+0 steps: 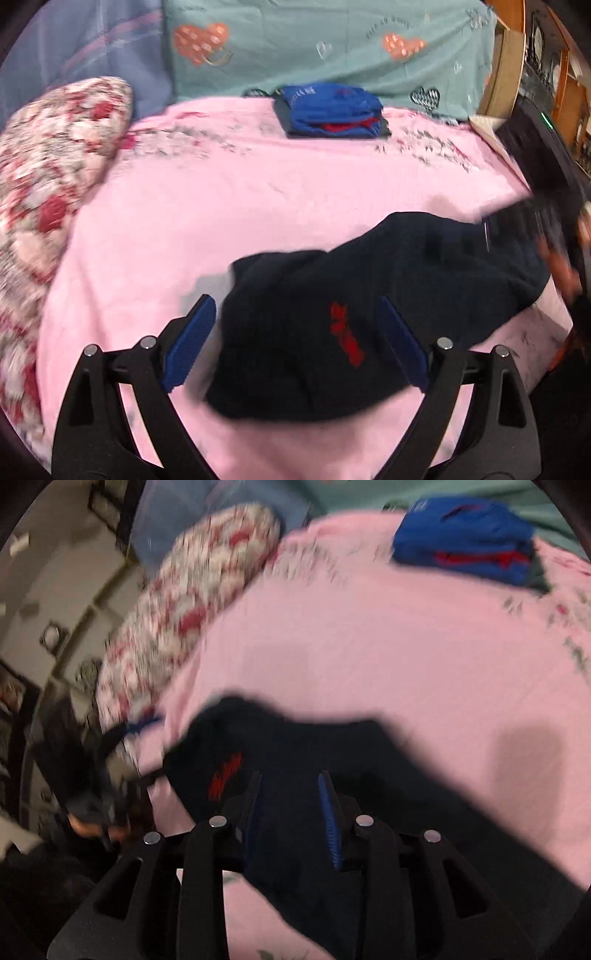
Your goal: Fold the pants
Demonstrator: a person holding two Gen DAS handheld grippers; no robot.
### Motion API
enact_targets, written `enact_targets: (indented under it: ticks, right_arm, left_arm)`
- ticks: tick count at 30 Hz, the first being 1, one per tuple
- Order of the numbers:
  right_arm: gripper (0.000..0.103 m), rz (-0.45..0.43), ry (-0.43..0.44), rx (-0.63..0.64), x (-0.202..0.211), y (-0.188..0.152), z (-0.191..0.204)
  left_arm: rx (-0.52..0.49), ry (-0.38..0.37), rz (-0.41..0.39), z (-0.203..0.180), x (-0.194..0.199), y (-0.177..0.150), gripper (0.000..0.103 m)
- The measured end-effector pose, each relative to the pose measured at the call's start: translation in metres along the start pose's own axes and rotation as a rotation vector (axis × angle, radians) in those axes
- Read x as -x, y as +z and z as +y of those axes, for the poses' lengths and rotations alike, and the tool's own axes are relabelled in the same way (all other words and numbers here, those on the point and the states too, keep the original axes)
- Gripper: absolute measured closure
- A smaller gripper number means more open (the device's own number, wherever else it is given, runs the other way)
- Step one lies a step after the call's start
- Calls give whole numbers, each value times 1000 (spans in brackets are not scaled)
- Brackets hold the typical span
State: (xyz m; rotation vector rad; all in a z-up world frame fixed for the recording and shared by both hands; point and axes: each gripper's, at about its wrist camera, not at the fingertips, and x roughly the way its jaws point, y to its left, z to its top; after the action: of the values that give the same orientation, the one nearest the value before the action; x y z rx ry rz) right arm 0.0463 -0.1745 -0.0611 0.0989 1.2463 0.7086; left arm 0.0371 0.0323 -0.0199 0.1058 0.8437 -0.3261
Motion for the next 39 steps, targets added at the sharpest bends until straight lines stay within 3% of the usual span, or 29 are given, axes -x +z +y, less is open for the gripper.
enact_targets:
  ticks: [1, 4, 6, 8, 11, 15, 17, 19, 20, 21, 23, 28, 31, 33, 34, 35, 39]
  right_arm:
    - [72, 41, -41, -14, -15, -7, -1]
    - [73, -27, -23, -37, -12, -29, -8]
    - [72, -44, -18, -34, 2, -48, -3]
    - [71, -113, -12, -43, 26, -70, -2]
    - [70, -241, -146, -145, 82, -110, -41]
    - [68, -449, -373, -439, 182, -175, -120]
    - [64, -514, -480, -561, 217, -206, -150]
    - [64, -532, -526, -686, 232, -231, -177]
    - [64, -550, -528, -750, 237, -245, -187]
    - [64, -555, -520, -780, 240, -254, -196]
    - [54, -554, -493, -801, 237, -264, -205]
    - [50, -505, -468, -771, 214, -257, -228]
    - [60, -463, -442, -774, 200, -257, -246]
    - [68, -512, -423, -759, 204, -262, -245]
    - [80, -542, -394, -756, 208, -267, -245]
    - [87, -577, -344, -758, 212, -271, -245]
    - [87, -719, -250, -789, 222, -280, -236]
  left_arm:
    - [-1, 19, 37, 2, -18, 3, 12]
    - [29, 176, 146, 27, -71, -6, 10]
    - [131, 132, 147, 49, -72, -13, 6]
    - [136, 132, 121, 48, -58, -16, 7]
    - [59, 112, 58, 21, -29, -13, 10]
    - [-100, 14, -29, -40, 10, -7, 8]
    - [-185, 42, 14, -66, 3, -16, 7]
    - [-179, 99, 121, -61, -23, -31, 8]
    - [-150, 116, 158, -51, -33, -39, 6]
    - [-114, 80, 139, -39, -30, -46, 7]
    - [-122, 94, 120, -32, -20, -51, 7]
    - [-143, 134, 127, -28, -13, -51, 7]
    - [-152, 163, 128, -23, -10, -49, 7]
    - [-137, 164, 131, -24, -7, -51, 9]
    - [-122, 165, 123, -26, -2, -48, 10]
    - [-115, 149, 107, -32, 4, -46, 12]
    - [-145, -21, -29, -73, 31, -26, 10]
